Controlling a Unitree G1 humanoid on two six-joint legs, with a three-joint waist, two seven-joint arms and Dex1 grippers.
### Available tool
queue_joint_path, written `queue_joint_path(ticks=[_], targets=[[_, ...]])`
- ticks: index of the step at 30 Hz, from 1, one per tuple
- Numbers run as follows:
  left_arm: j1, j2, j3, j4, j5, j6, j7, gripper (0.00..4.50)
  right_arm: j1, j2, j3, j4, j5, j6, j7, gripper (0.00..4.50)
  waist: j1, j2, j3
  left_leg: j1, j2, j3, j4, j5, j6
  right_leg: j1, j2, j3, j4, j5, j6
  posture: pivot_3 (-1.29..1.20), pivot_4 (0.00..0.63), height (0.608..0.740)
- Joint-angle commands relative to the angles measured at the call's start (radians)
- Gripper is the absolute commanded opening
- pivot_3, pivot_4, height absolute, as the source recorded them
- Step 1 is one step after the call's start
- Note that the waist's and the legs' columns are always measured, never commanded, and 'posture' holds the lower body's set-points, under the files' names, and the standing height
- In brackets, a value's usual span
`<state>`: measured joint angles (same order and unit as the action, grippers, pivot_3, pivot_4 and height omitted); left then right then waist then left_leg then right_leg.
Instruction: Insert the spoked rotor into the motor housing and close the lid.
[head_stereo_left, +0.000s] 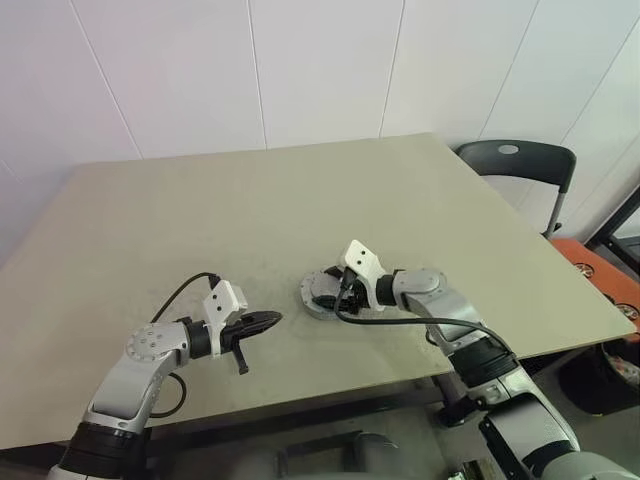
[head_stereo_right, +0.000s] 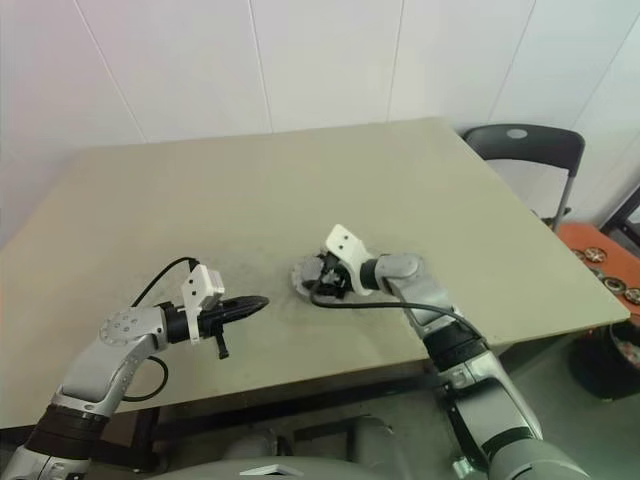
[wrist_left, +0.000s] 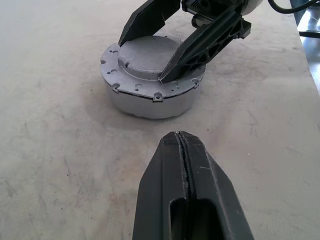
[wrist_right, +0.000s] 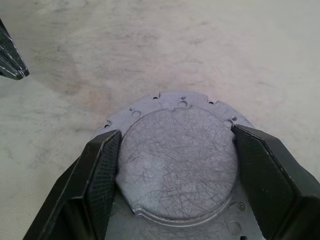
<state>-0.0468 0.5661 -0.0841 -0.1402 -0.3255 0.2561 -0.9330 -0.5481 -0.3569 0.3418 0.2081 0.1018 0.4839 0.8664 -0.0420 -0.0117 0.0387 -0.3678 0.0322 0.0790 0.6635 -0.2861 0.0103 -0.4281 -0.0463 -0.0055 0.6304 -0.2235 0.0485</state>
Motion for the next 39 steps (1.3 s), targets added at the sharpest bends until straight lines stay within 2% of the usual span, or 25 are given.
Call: queue_joint_path(ticks=[1, 8, 13, 18, 24, 32, 36, 39], targets=[[-0.016, 0.004, 0.011, -0.021, 0.001, -0.012, 0.002, 0.0, 0.027, -0.031, 0.041, 0.033, -0.005, 0.101, 0.063, 3.13, 0.001, 0.0, 0.0, 0.0, 0.0, 0.0, 0.0, 0.0, 0.0, 0.0, 0.0, 0.0, 0.0, 0.0, 0.0, 0.0, 0.0, 0.74], [-0.023, 0.001, 0.01, -0.016, 0.008, -0.016, 0.001, 0.0, 0.017, -0.069, 0.05, 0.027, 0.015, 0.143, 0.147, 3.13, 0.002, 0.0, -0.002, 0.0, 0.0, 0.0, 0.0, 0.0, 0.0, 0.001, -0.001, 0.0, -0.001, 0.0, 0.0, 0.0, 0.0, 0.74], [-0.022, -0.001, 0.009, -0.017, 0.01, -0.017, 0.004, 0.0, -0.026, 0.0, -0.028, 0.106, -0.006, 0.09, 0.003, 3.13, -0.003, 0.0, -0.002, 0.001, 0.0, 0.0, 0.0, 0.0, 0.0, 0.001, 0.0, 0.0, -0.001, 0.0, 0.0, 0.0, 0.0, 0.74], [-0.021, -0.004, 0.004, -0.02, 0.012, -0.015, 0.008, 0.0, -0.028, 0.028, -0.054, 0.122, -0.002, 0.038, -0.026, 3.13, -0.007, 0.0, -0.002, 0.013, 0.001, 0.0, 0.0, -0.002, -0.003, 0.008, 0.0, 0.0, 0.0, 0.0, -0.001, 0.0, 0.0, 0.74], [-0.027, -0.004, 0.003, -0.014, 0.014, -0.015, 0.008, 0.0, -0.047, 0.045, -0.079, 0.16, -0.008, -0.054, -0.079, 3.13, -0.006, 0.002, 0.0, 0.012, 0.001, -0.001, -0.001, -0.003, -0.004, 0.004, -0.001, 0.0, -0.003, 0.0, -0.001, 0.0, 0.0, 0.74], [-0.027, -0.002, 0.001, -0.013, 0.015, -0.014, 0.008, 0.0, -0.049, 0.054, -0.066, 0.179, -0.027, -0.077, -0.101, 3.13, -0.007, 0.001, 0.0, 0.011, 0.001, 0.001, -0.001, -0.003, -0.004, 0.003, -0.004, 0.0, -0.002, 0.001, -0.001, 0.0, 0.0, 0.74], [-0.025, -0.001, 0.0, -0.016, 0.014, -0.013, 0.009, 0.0, -0.029, 0.011, 0.012, 0.164, -0.052, -0.004, -0.021, 3.13, -0.004, 0.001, 0.0, 0.011, 0.001, 0.001, -0.001, -0.003, -0.004, 0.002, -0.004, 0.0, -0.002, 0.001, -0.001, 0.0, 0.0, 0.74], [-0.025, 0.0, -0.001, -0.018, 0.013, -0.012, 0.008, 0.0, -0.02, 0.007, 0.022, 0.14, -0.047, 0.032, -0.012, 3.13, 0.001, 0.001, -0.001, 0.011, 0.001, 0.001, -0.002, -0.003, -0.004, 0.001, -0.004, -0.001, -0.004, 0.0, -0.001, 0.0, 0.0, 0.74]])
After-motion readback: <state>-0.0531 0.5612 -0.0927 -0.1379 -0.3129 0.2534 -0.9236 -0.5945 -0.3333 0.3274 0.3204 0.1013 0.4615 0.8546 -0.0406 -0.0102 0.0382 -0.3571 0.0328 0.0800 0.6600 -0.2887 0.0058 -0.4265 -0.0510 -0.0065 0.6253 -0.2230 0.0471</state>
